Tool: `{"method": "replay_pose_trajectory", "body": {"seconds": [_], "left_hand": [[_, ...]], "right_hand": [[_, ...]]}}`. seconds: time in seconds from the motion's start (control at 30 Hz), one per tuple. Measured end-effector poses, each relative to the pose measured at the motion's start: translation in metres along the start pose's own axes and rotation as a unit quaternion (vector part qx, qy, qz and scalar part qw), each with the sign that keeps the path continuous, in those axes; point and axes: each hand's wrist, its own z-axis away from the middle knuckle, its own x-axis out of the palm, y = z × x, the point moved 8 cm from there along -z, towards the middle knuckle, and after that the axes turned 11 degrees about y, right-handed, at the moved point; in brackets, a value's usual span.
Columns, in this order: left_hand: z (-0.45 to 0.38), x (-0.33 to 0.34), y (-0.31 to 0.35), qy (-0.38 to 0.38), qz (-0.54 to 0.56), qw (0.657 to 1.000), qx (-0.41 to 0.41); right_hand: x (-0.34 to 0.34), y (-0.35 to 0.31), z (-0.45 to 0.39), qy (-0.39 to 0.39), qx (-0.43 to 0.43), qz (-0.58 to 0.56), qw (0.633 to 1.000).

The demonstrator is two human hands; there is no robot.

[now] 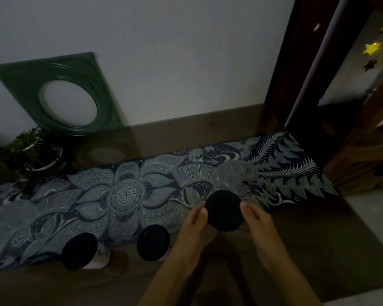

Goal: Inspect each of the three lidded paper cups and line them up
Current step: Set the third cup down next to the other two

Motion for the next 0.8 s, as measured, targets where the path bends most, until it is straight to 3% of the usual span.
{"method": "replay_pose_trajectory", "body": {"seconds": [0.13, 0.33, 0.8], "left_hand": [[-0.018, -0.012, -0.05, 0.049, -0.014, 0.997, -0.066], [-0.036, -0.023, -0.086, 0.073, -0.01, 0.99, -0.124], [-0.042, -0.015, -0.091, 0.07, 0.0, 0.989, -0.133]], "right_hand": [[-0.002, 0.049, -0.008, 0.0, 0.09, -0.005, 0.996], [0.005, 0.087, -0.014, -0.01, 0.137, -0.007, 0.99], [0.002, 0.096, -0.029, 0.006, 0.13, 0.029, 0.991]]}}
